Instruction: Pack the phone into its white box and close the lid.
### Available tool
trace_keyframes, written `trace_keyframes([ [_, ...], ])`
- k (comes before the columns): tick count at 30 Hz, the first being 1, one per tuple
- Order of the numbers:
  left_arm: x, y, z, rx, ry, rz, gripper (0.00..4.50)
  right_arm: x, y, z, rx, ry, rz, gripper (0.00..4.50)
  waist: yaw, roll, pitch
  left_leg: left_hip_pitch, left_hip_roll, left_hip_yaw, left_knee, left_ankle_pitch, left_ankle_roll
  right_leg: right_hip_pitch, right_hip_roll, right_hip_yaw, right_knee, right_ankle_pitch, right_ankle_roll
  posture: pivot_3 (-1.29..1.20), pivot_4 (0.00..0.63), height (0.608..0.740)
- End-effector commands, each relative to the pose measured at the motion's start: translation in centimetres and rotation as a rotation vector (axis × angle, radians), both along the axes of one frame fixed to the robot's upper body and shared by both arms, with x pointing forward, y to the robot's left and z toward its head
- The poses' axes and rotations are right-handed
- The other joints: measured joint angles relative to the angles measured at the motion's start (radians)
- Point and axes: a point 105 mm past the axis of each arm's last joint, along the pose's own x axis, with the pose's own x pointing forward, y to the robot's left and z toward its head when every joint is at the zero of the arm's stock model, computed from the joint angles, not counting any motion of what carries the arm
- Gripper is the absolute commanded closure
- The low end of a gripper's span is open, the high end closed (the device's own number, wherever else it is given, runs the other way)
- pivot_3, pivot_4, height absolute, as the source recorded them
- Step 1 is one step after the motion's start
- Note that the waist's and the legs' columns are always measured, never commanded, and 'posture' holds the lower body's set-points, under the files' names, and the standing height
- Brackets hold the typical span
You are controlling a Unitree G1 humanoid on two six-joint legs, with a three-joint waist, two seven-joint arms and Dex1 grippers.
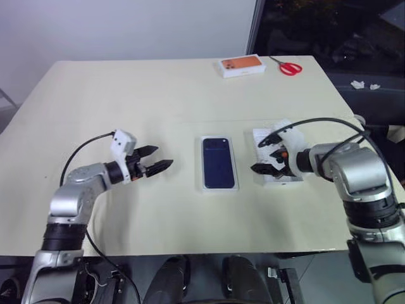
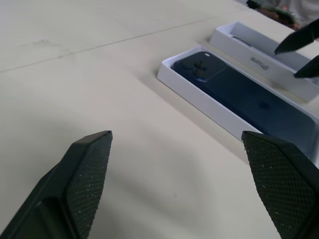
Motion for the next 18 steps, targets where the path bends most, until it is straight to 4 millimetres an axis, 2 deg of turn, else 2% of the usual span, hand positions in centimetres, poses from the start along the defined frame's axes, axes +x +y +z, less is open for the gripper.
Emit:
trace_keyframes([
  [1, -1.5, -0.3, 2.0, 0.016, -0.154, -0.073, 0.03, 0.4, -0.1, 1.9, 0.038, -0.054, -0.074, 0.01, 0.000, 0.000, 0.000, 0.000, 0.000, 0.000, 0.000, 0.000, 0.000, 0.000, 0.000, 0.000, 0.000, 0.000, 0.000, 0.00, 0.150, 0.740],
  [8, -4.0, 0.2, 2.1, 0.025, -0.228, -0.135, 0.03, 0.3, 0.2, 1.0, -0.009, -0.029, -0.073, 0.01, 0.000, 0.001, 0.000, 0.000, 0.000, 0.001, 0.000, 0.000, 0.001, 0.000, 0.000, 0.000, 0.000, 0.000, 0.000, 0.00, 0.150, 0.740],
  [10, -4.3, 0.4, 2.0, 0.021, -0.216, -0.134, 0.03, 0.3, 0.4, 0.8, -0.050, -0.025, -0.060, 0.01, -0.001, 0.001, 0.000, 0.000, 0.000, 0.001, 0.000, 0.000, 0.001, 0.000, 0.000, 0.000, 0.000, 0.000, 0.000, 0.00, 0.150, 0.740],
  [18, -4.9, 0.4, 1.7, 0.044, -0.228, -0.139, 0.03, 1.4, 0.7, 0.1, -0.026, 0.009, -0.127, 0.01, -0.002, 0.001, 0.000, 0.000, 0.000, 0.001, 0.000, 0.000, 0.001, 0.000, 0.000, 0.000, 0.000, 0.000, 0.000, 0.00, 0.150, 0.740],
])
